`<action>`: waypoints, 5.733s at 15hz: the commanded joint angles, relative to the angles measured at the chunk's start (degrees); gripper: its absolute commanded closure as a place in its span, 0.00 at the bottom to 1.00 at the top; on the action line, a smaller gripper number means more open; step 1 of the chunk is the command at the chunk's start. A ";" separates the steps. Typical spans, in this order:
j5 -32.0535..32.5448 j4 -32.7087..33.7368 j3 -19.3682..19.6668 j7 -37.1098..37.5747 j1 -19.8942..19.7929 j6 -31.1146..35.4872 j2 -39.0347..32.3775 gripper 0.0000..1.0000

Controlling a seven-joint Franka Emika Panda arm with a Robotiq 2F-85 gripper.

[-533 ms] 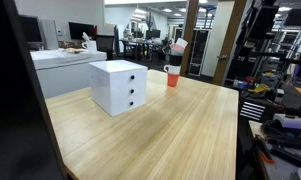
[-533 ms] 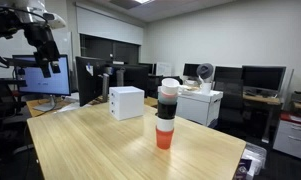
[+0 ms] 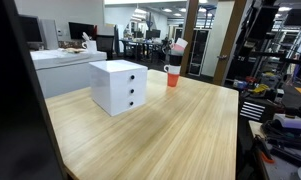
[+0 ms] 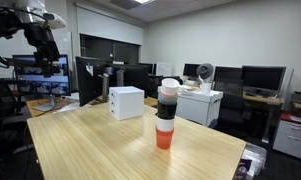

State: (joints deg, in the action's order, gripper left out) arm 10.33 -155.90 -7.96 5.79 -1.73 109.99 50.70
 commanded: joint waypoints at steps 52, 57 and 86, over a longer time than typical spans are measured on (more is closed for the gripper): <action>-31.79 63.82 22.64 -25.87 -21.17 1.13 -65.38 0.00; -31.35 62.81 22.39 -25.81 -21.01 -1.16 -65.02 0.00; -23.18 62.17 23.56 -22.19 -20.84 -0.36 -64.61 0.94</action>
State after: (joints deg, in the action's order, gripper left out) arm -16.72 -92.47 15.42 -18.27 -23.46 109.16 -15.19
